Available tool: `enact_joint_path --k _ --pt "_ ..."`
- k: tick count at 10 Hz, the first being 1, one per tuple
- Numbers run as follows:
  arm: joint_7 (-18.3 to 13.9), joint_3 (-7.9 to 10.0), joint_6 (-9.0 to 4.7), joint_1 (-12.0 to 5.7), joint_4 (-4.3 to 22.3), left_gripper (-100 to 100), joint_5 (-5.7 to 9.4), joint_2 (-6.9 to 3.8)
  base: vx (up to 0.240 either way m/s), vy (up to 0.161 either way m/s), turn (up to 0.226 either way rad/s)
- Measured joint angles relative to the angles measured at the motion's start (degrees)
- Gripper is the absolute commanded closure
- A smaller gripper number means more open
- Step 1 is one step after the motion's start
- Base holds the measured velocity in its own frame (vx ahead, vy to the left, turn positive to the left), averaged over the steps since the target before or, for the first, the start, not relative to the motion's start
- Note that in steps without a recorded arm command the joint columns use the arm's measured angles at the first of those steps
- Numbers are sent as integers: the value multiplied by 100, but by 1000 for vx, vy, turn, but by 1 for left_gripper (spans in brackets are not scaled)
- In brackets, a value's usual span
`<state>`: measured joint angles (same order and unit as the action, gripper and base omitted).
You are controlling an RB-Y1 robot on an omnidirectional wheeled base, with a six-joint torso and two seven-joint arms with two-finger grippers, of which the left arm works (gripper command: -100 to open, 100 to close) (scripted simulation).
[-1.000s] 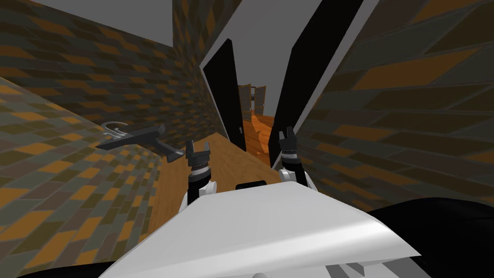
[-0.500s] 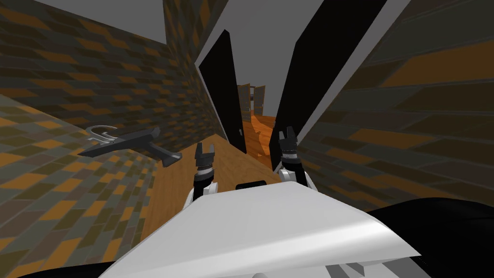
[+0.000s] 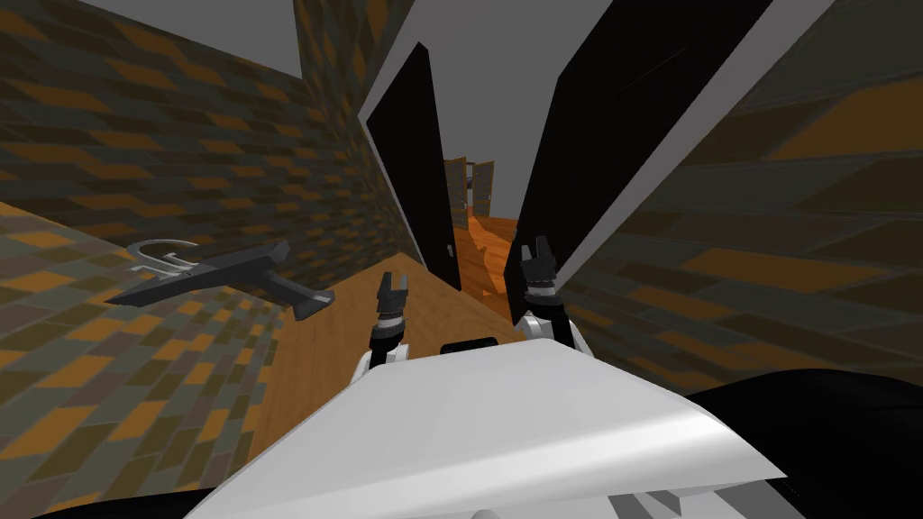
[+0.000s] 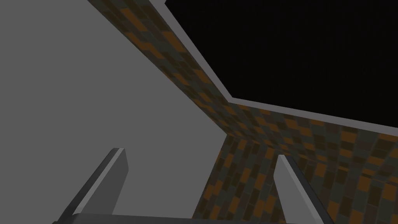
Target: Push the door open
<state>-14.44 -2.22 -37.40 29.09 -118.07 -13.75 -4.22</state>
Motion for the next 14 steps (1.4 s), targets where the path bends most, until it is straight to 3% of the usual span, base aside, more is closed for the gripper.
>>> enact_joint_path --k 6,12,14 --pt "-179 -50 -253 -66 683 -100 -449 -82 132 46 -37" --pt "-394 -88 -382 -123 1202 -100 -867 -163 105 38 -29" --pt "-412 -121 -501 -118 1437 -100 -998 -129 105 28 -23"
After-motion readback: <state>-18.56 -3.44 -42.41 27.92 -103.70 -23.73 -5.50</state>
